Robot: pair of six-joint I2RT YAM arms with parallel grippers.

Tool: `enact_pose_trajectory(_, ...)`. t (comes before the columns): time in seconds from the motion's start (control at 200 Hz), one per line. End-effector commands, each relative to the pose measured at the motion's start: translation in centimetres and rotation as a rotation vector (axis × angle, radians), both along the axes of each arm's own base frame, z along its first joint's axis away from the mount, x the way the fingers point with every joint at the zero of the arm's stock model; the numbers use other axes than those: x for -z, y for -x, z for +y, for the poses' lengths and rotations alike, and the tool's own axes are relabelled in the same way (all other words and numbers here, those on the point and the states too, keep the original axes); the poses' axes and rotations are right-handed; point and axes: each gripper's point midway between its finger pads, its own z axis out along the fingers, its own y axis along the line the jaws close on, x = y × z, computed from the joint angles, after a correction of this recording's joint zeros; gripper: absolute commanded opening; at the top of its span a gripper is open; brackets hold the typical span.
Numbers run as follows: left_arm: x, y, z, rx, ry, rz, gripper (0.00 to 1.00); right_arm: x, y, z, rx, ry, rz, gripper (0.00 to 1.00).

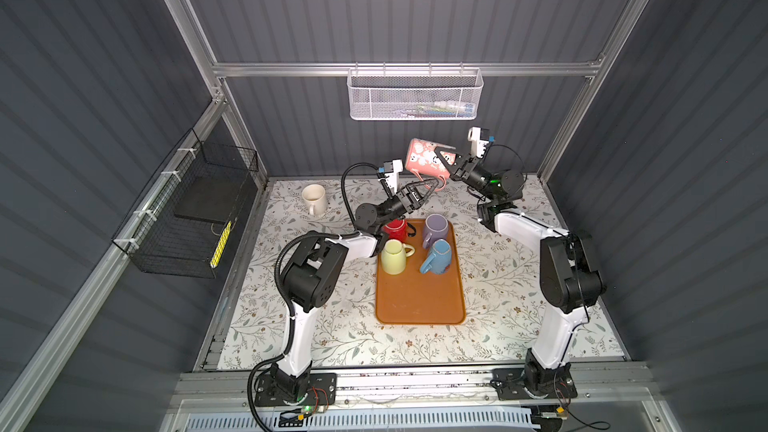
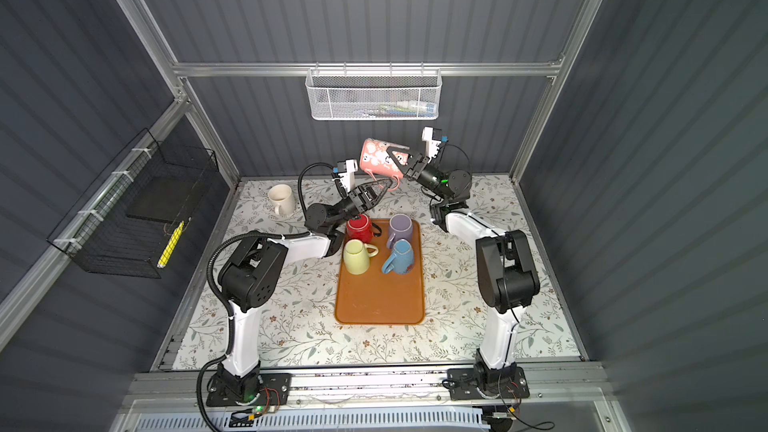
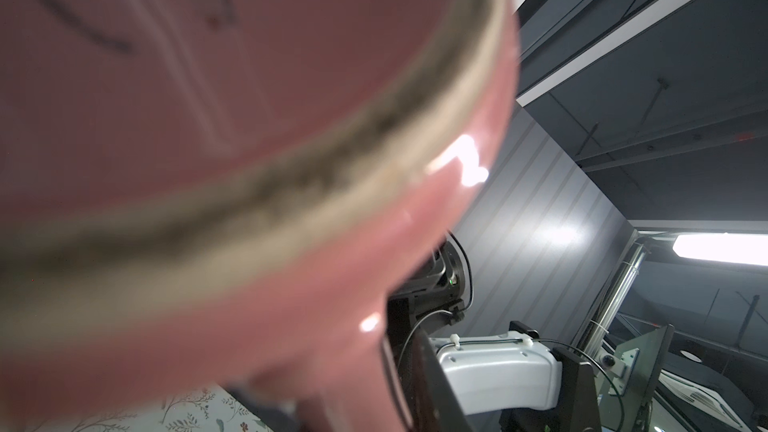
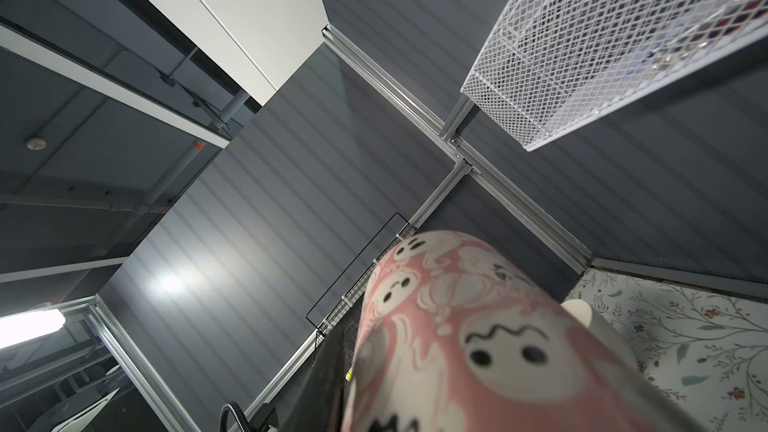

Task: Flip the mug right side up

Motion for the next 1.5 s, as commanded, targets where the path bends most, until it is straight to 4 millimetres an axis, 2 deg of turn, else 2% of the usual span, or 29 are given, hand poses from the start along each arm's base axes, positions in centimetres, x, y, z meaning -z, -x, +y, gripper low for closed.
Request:
enact_pose_trajectory(0.0, 4.2, -2.7, -0.8, -0.095, -0.133, 0.087, 0.23, -4.2, 6.0, 2.2, -0.126, -0.035, -0.171, 0.0)
enact_pose_trajectory(0.42, 5.2, -3.0, -0.9, -0.128, -0.203, 0.093, 0.25, -1.8, 4.8, 2.2, -0.106, -0.018, -0.12, 0.0)
enact_pose_trajectory(0.615, 5.2, -2.8, -0.7, -0.149, -0.237, 0.078, 0.25, 1.1, 3.4, 2.4, -0.082, 0.024, -0.058, 0.0)
enact_pose_trajectory(0.76, 5.2, -2.7, -0.6, -0.156, -0.252, 0.073, 0.28, 2.0, 2.9, 2.2, -0.059, 0.066, -0.046, 0.0)
enact_pose_trajectory(1.496, 5.5, -3.1, 0.4, -0.174, -0.26, 0.066, 0.4, 9.0, -2.7, 0.6, 0.121, 0.301, 0.153, 0.0)
